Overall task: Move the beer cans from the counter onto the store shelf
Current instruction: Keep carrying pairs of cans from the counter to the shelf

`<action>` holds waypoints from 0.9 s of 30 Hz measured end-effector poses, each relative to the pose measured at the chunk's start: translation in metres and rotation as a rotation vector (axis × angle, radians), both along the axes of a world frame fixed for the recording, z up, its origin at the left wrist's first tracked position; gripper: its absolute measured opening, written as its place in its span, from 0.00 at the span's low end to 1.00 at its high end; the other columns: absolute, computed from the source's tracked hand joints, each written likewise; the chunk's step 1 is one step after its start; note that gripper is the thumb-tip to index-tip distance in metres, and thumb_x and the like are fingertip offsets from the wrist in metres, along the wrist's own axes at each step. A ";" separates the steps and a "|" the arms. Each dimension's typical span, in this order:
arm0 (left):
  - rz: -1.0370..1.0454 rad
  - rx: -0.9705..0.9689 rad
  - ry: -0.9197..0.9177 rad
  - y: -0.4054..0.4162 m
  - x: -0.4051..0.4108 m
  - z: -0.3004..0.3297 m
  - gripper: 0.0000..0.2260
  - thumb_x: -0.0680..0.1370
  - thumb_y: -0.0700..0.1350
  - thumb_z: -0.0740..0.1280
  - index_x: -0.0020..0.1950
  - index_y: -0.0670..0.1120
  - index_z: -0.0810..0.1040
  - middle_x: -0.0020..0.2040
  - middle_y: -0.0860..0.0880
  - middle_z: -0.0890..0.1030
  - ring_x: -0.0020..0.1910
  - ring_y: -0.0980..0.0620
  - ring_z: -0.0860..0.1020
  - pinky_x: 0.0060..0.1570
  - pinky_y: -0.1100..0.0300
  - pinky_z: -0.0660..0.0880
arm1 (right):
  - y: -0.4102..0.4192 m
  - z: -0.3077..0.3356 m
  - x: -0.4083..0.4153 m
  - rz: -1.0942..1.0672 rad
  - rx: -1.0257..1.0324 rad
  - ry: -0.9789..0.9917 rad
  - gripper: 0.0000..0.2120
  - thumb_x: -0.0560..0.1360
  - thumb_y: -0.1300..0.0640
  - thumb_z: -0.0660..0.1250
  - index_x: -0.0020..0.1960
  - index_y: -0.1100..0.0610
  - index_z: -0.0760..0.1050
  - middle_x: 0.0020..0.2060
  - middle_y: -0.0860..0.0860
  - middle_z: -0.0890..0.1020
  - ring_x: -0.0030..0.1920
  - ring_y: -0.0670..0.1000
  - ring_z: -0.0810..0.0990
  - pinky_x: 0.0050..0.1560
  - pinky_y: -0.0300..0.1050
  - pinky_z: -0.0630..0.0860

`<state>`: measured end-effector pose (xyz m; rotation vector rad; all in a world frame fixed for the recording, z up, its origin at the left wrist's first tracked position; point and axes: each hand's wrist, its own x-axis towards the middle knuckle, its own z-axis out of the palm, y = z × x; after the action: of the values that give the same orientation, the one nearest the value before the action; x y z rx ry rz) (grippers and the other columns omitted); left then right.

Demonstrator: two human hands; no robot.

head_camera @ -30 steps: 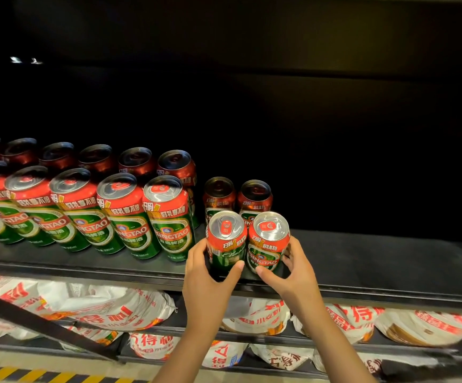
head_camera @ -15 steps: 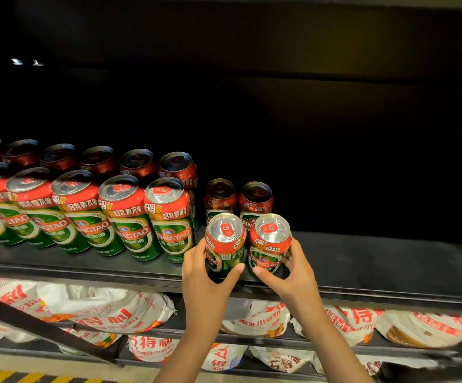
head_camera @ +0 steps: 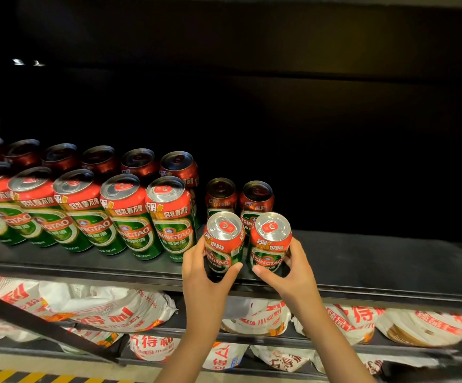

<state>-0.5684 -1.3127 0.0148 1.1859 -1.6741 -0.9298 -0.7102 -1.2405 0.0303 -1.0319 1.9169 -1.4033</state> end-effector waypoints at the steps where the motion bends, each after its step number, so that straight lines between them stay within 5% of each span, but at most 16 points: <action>1: -0.002 -0.022 -0.018 0.000 0.000 -0.001 0.34 0.66 0.61 0.71 0.69 0.50 0.68 0.61 0.56 0.69 0.61 0.59 0.70 0.56 0.68 0.69 | 0.000 0.000 0.000 -0.003 -0.002 0.003 0.32 0.67 0.55 0.76 0.62 0.40 0.61 0.55 0.32 0.69 0.53 0.29 0.71 0.44 0.19 0.69; 6: -0.085 0.030 0.000 -0.003 0.008 -0.006 0.29 0.71 0.54 0.71 0.70 0.52 0.66 0.64 0.56 0.74 0.64 0.58 0.71 0.63 0.53 0.72 | 0.000 -0.007 -0.003 -0.007 0.006 0.012 0.32 0.67 0.55 0.76 0.65 0.43 0.65 0.59 0.38 0.74 0.58 0.36 0.73 0.47 0.22 0.70; 16: -0.008 0.071 0.047 -0.001 0.002 -0.003 0.36 0.66 0.57 0.73 0.70 0.52 0.64 0.63 0.56 0.71 0.61 0.61 0.71 0.57 0.65 0.70 | 0.001 -0.002 -0.002 0.023 0.049 0.015 0.32 0.70 0.56 0.74 0.65 0.40 0.59 0.55 0.31 0.69 0.52 0.28 0.69 0.42 0.19 0.68; 27: 0.045 0.000 -0.037 -0.001 -0.001 -0.005 0.36 0.64 0.64 0.68 0.67 0.49 0.69 0.58 0.57 0.69 0.59 0.56 0.72 0.55 0.58 0.74 | 0.000 -0.001 0.001 0.010 0.054 -0.008 0.32 0.69 0.54 0.75 0.65 0.42 0.60 0.57 0.35 0.70 0.51 0.28 0.69 0.41 0.18 0.69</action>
<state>-0.5693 -1.3136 0.0094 1.2430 -1.6700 -0.8845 -0.7093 -1.2403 0.0289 -1.0076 1.9310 -1.3408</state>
